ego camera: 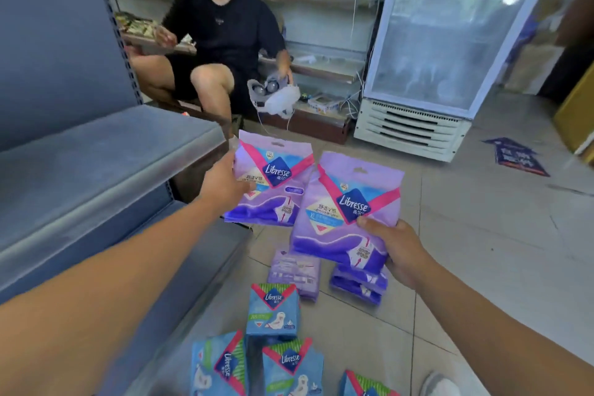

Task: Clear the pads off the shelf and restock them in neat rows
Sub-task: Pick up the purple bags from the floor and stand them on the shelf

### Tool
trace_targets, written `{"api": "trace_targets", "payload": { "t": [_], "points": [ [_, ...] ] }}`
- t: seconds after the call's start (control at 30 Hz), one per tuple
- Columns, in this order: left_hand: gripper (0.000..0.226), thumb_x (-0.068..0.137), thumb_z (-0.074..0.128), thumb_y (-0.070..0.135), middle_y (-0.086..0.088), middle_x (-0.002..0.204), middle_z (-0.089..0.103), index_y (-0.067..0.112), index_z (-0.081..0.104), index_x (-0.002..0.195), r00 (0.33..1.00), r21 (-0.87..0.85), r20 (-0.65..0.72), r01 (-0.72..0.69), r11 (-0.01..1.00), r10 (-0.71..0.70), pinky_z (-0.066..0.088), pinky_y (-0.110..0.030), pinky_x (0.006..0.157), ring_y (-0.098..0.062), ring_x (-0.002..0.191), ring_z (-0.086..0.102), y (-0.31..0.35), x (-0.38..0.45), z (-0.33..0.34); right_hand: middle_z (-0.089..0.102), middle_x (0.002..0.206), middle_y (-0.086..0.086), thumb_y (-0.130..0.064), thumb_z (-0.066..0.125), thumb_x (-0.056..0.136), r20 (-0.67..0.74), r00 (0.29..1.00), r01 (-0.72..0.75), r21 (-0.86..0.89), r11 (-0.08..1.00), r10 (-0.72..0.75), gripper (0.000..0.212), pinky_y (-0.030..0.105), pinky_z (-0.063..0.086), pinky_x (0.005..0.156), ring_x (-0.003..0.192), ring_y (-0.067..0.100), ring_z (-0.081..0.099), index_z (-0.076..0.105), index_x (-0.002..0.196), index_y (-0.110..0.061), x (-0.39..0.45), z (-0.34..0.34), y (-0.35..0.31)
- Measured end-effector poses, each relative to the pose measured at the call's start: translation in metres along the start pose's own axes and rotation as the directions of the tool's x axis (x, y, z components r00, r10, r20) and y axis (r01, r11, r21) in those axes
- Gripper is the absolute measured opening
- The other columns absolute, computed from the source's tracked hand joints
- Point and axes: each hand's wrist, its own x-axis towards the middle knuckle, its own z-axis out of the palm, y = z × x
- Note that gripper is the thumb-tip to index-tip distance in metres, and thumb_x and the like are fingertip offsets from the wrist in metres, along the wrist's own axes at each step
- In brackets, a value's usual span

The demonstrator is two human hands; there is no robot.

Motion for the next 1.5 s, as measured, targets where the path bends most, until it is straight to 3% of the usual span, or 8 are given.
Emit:
{"api": "trace_targets", "payload": {
  "t": [0.27,0.4,0.63,0.8,1.03,1.2,1.33,1.5],
  "points": [
    [0.041,0.081,0.076,0.010,-0.003,0.111,0.065,0.011,0.052,0.114,0.985,-0.068,-0.172,-0.039,0.997,0.027,0.050,-0.031,0.073,-0.022,0.097,0.063,0.037,-0.073,-0.134,0.073,0.108,0.012,-0.022,0.081,0.066,0.209,0.973,0.117,-0.071,0.991,-0.100,0.056,0.048,0.056,0.085,0.093,0.031,0.072,0.061,0.117,-0.008,-0.054,0.094,-0.064],
    [0.038,0.082,0.075,0.012,0.002,0.107,0.062,0.014,0.049,0.109,0.958,-0.048,-0.286,-0.014,0.999,0.000,0.044,-0.020,0.061,-0.016,0.093,0.061,0.039,-0.092,-0.202,0.074,0.107,0.011,-0.017,0.078,0.069,0.325,0.936,0.160,-0.041,0.986,-0.138,0.047,0.044,0.058,0.080,0.090,0.029,0.072,0.064,0.114,-0.010,-0.061,0.144,-0.084],
    [0.039,0.079,0.078,0.010,0.002,0.107,0.065,0.014,0.051,0.107,0.886,-0.070,-0.456,0.061,0.996,-0.086,0.051,-0.027,0.069,-0.017,0.093,0.064,0.011,-0.108,-0.295,0.074,0.103,0.013,-0.015,0.076,0.068,0.494,0.862,0.156,-0.034,0.987,-0.119,0.043,0.039,0.060,0.069,0.085,0.027,0.073,0.065,0.109,-0.009,-0.053,0.236,-0.095],
    [0.038,0.080,0.076,0.008,0.002,0.105,0.062,0.015,0.048,0.105,0.819,-0.084,-0.552,0.129,0.988,-0.154,0.050,-0.024,0.070,-0.015,0.091,0.061,-0.010,-0.117,-0.327,0.076,0.098,0.010,-0.013,0.077,0.071,0.563,0.822,0.133,-0.041,0.990,-0.087,0.036,0.039,0.061,0.067,0.082,0.026,0.074,0.065,0.104,-0.011,-0.035,0.300,-0.095],
    [0.041,0.080,0.077,0.009,-0.002,0.109,0.064,0.013,0.048,0.108,0.716,-0.044,-0.659,0.266,0.963,-0.228,0.054,-0.032,0.076,-0.020,0.097,0.063,-0.030,-0.102,-0.367,0.074,0.107,0.006,-0.027,0.082,0.063,0.672,0.739,0.143,-0.076,0.987,-0.055,0.061,0.046,0.059,0.080,0.094,0.027,0.073,0.060,0.118,-0.013,0.005,0.373,-0.098],
    [0.035,0.083,0.066,0.004,-0.011,0.107,0.059,0.010,0.040,0.106,0.588,-0.007,-0.737,0.486,0.874,-0.333,0.042,-0.036,0.071,-0.030,0.097,0.057,-0.037,-0.090,-0.408,0.073,0.111,0.007,-0.027,0.083,0.065,0.735,0.677,0.116,-0.050,0.992,-0.042,0.063,0.052,0.055,0.086,0.098,0.029,0.071,0.059,0.122,-0.013,0.026,0.421,-0.096],
    [0.039,0.087,0.062,0.011,-0.015,0.117,0.059,0.006,0.043,0.121,0.462,-0.100,-0.752,0.625,0.774,-0.471,0.043,-0.035,0.076,-0.033,0.109,0.057,-0.056,-0.084,-0.428,0.074,0.106,0.005,-0.022,0.079,0.070,0.773,0.634,0.089,-0.046,0.995,-0.021,0.049,0.044,0.059,0.079,0.094,0.026,0.073,0.061,0.115,-0.015,0.029,0.451,-0.081],
    [0.040,0.086,0.064,0.009,-0.017,0.119,0.060,0.004,0.045,0.121,0.450,-0.061,-0.748,0.684,0.727,-0.487,0.041,-0.034,0.077,-0.035,0.112,0.057,-0.079,-0.069,-0.429,0.074,0.106,0.009,-0.021,0.080,0.068,0.797,0.604,0.057,-0.069,0.996,0.020,0.052,0.046,0.057,0.083,0.095,0.030,0.072,0.062,0.116,-0.011,0.036,0.471,-0.058]
  ]
}}
